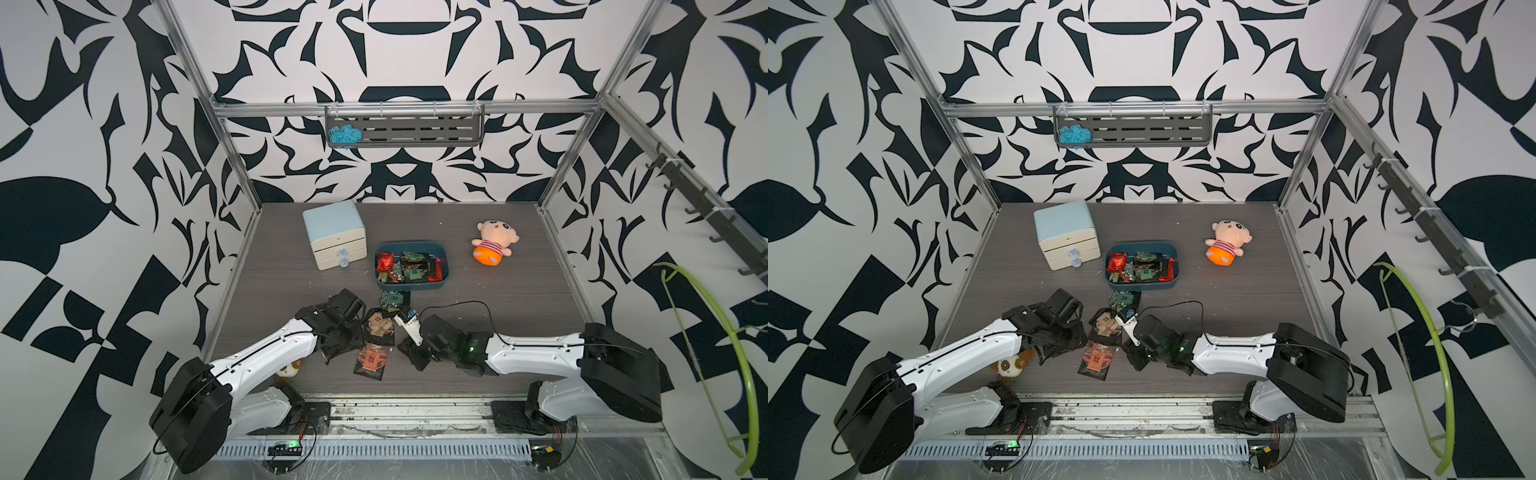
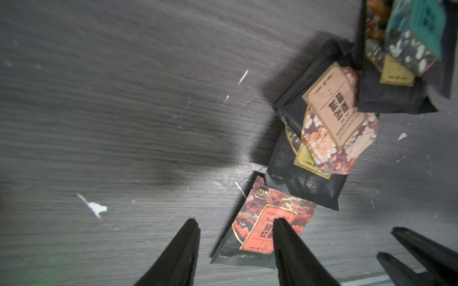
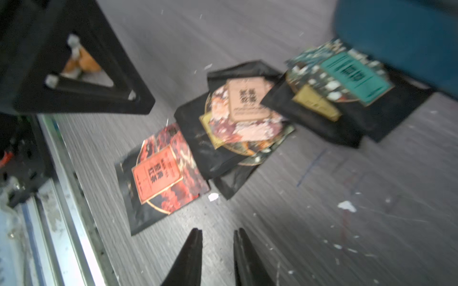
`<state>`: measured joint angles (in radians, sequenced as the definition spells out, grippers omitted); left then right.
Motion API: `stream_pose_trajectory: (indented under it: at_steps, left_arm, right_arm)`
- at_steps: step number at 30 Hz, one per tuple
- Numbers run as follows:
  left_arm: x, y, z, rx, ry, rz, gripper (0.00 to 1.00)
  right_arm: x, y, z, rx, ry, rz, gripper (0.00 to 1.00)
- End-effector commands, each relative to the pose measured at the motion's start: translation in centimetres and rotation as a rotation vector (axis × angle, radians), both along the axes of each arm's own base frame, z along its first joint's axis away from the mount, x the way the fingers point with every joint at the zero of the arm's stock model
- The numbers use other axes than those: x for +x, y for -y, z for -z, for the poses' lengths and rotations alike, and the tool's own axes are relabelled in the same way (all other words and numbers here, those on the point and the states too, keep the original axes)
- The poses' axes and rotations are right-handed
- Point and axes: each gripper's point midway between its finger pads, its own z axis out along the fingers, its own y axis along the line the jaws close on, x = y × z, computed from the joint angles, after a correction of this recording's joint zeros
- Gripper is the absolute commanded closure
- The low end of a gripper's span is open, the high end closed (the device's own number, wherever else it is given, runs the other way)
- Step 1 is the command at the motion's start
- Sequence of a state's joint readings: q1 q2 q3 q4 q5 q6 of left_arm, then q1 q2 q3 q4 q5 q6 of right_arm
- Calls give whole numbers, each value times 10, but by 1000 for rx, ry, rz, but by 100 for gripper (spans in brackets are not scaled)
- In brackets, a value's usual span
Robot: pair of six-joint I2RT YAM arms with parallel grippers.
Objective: Put the tea bags into the storage box
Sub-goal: Pick up the tea bag from the center of the board.
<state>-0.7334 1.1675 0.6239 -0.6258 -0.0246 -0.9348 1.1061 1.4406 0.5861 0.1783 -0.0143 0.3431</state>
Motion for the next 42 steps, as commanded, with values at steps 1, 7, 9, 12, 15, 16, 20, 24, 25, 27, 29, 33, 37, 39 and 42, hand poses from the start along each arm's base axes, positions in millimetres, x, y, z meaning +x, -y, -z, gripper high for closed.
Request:
stream_pose_trajectory:
  at_steps: [1, 7, 9, 12, 15, 16, 20, 24, 25, 27, 29, 33, 37, 39, 42]
  left_arm:
    - [-7, 5, 1, -16, 3, 2, 47]
    - [-22, -4, 16, -11, -24, 13, 46]
    - [-27, -6, 17, -13, -31, 17, 46]
    - [-32, -8, 17, -43, -26, 14, 46]
    - [-34, -9, 14, -69, -10, 6, 45]
    - [-35, -9, 14, -81, -8, 6, 44]
    - [-38, -5, 15, -116, -9, 9, 44]
    - [-40, -5, 22, -111, -32, 5, 44]
    - [-40, -4, 23, -112, -38, 4, 45]
    - [-41, -1, 26, -130, -46, 2, 46]
    - [-42, 3, 28, -154, -55, -2, 47]
    - [-43, 6, 30, -184, -57, -15, 55]
    - [-46, 6, 36, -214, -64, -48, 60]
    - [-47, 6, 37, -217, -75, -49, 62]
    - [-49, 8, 38, -217, -80, -50, 62]
  right_arm:
    - [1, -20, -16, 26, 30, -27, 78]
    - [-6, -44, -9, 22, -35, -75, 86]
    - [-6, -48, -3, 12, -49, -82, 87]
    - [-7, -54, 7, -10, -76, -96, 88]
    - [-9, -58, 15, -31, -101, -107, 89]
    - [-10, -57, 18, -38, -106, -106, 89]
    - [-6, -51, 29, -89, -105, -80, 90]
    - [-4, -47, 40, -143, -114, -60, 92]
    - [-4, -47, 42, -149, -118, -59, 92]
    - [-4, -47, 44, -156, -122, -58, 93]
    - [-4, -47, 45, -160, -120, -57, 93]
    - [-3, -45, 47, -172, -125, -47, 93]
    - [-3, -44, 49, -178, -130, -41, 94]
    - [-4, -44, 49, -178, -132, -40, 94]
    - [-5, -44, 50, -176, -141, -37, 94]
